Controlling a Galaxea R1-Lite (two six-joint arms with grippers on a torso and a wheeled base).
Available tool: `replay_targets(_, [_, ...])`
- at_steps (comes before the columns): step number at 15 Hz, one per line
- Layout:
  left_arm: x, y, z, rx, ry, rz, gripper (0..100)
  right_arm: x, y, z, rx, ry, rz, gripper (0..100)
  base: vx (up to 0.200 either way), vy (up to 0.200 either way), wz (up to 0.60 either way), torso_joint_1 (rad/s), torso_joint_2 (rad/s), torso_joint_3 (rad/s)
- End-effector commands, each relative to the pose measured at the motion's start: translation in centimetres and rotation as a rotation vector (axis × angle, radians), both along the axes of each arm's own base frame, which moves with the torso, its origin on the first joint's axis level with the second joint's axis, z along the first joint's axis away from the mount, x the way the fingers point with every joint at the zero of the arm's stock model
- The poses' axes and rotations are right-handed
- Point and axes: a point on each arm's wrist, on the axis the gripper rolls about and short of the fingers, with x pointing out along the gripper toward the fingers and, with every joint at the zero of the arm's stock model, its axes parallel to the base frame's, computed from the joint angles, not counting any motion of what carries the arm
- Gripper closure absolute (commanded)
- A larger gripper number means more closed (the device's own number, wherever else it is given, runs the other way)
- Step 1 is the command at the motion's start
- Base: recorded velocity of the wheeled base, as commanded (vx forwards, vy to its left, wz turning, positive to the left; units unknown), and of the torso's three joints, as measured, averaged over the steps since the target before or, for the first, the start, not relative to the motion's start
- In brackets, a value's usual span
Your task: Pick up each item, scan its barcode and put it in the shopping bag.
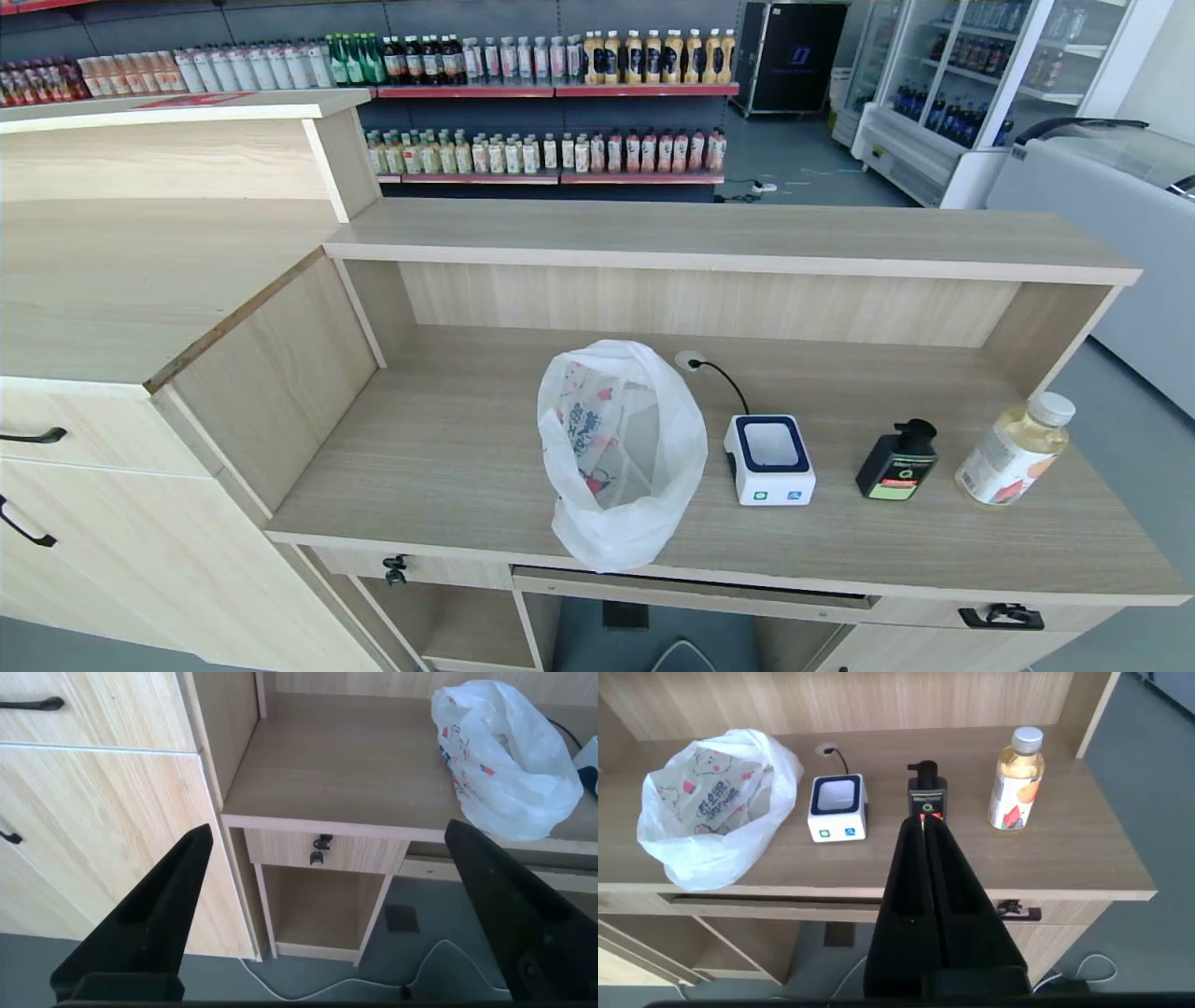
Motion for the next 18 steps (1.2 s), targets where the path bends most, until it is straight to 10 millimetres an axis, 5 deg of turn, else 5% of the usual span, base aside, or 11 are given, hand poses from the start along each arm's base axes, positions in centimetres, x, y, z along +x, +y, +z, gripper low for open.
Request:
replay_targets(1, [0.0, 0.0, 0.0, -0.001, 0.000, 0.000, 0, 12.4, -0.8, 7.5, -0.039, 0.138, -0.077, 100, 0.000, 0.000, 0.00, 0.000, 0.00, 0.000])
replay_targets(3, [0.0, 0.0, 0.0, -0.001, 0.000, 0.000, 0, 15.4, -1.0, 6.4, -0.045, 0.214, -0.059, 100, 0.000, 0.000, 0.00, 0.000, 0.00, 0.000])
replay_targets(4, [0.0, 0.0, 0.0, -0.001, 0.000, 0.000, 0, 16.2, -1.1, 6.0, -0.044, 0.230, -0.055, 0, 0.000, 0.000, 0.00, 0.000, 0.00, 0.000])
replay_targets(9, [0.0, 0.0, 0.0, -0.001, 0.000, 0.000, 0, 23.9, -3.4, 0.1, -0.126, 0.358, 0.039, 0, 0.000, 0.000, 0.00, 0.000, 0.00, 0.000])
replay_targets(13, [0.0, 0.0, 0.0, -0.001, 0.000, 0.000, 0, 27.5, -5.5, -3.7, -0.331, 0.381, 0.226, 0, 0.000, 0.000, 0.00, 0.000, 0.00, 0.000])
replay_targets(18, [0.0, 0.0, 0.0, -0.001, 0.000, 0.000, 0, 30.1, -6.7, -7.2, -0.385, 0.385, 0.261, 0, 0.000, 0.000, 0.00, 0.000, 0.00, 0.000])
